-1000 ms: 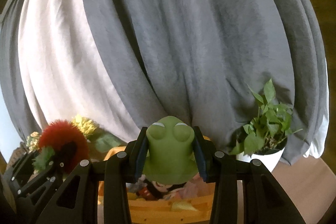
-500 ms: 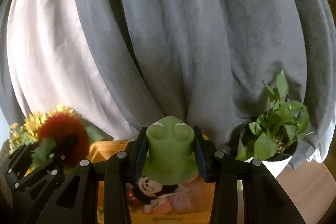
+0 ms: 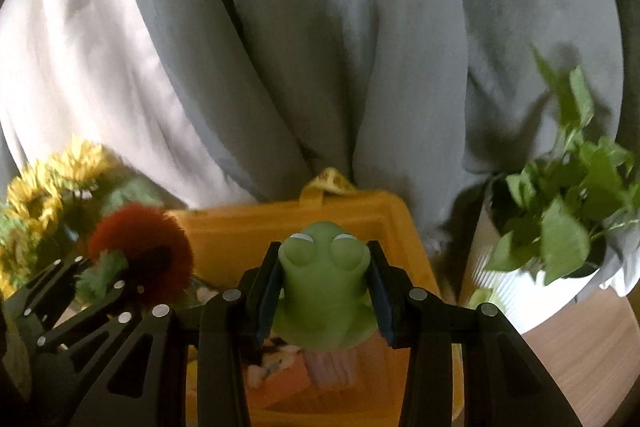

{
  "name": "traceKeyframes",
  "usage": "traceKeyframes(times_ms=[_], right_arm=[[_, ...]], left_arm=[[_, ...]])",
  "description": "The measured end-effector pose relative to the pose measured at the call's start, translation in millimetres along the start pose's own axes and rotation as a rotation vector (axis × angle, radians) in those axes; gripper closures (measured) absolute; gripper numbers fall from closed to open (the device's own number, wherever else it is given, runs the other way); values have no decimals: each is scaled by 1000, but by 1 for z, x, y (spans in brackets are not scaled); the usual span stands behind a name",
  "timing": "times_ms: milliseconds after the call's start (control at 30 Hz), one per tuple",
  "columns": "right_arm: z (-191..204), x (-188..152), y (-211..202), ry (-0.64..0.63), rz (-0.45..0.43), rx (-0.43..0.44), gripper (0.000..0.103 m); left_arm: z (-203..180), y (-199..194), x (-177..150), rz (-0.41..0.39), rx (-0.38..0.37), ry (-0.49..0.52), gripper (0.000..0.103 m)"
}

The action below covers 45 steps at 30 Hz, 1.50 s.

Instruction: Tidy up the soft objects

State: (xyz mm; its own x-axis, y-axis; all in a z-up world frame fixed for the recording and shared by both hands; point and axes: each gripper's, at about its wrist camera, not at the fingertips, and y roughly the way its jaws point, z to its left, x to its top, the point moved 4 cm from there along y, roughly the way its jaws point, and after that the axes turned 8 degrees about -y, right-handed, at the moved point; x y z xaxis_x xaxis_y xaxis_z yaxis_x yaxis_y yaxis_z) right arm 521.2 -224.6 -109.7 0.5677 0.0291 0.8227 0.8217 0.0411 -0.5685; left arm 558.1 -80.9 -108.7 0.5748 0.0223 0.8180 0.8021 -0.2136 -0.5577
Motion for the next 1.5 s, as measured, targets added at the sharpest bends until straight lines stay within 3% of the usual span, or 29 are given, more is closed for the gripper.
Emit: traceKeyframes(times_ms=[267, 333, 433, 800, 1067, 1200, 1400, 1500], right_arm=[[1, -11, 19, -13, 88, 9, 61], [1, -13, 22, -11, 106, 8, 60], [0, -13, 22, -9, 110, 0, 49], [-3, -13, -2, -14, 100, -29, 48], [2, -20, -49, -15, 60, -36, 38], [7, -23, -80, -13, 27, -45, 30], [19, -34, -125, 3, -15, -53, 24], [27, -45, -155, 12, -39, -73, 19]], left_arm=[[0, 9, -13, 68, -1, 16, 61], [0, 8, -14, 74, -5, 15, 55], [-1, 6, -14, 69, 5, 17, 42], [7, -25, -11, 49, 81, -19, 28], [17, -85, -15, -25, 185, -35, 21], [19, -124, -18, -79, 221, -30, 10], [25, -181, -24, -151, 222, -30, 1], [28, -210, -32, -183, 208, -28, 0]])
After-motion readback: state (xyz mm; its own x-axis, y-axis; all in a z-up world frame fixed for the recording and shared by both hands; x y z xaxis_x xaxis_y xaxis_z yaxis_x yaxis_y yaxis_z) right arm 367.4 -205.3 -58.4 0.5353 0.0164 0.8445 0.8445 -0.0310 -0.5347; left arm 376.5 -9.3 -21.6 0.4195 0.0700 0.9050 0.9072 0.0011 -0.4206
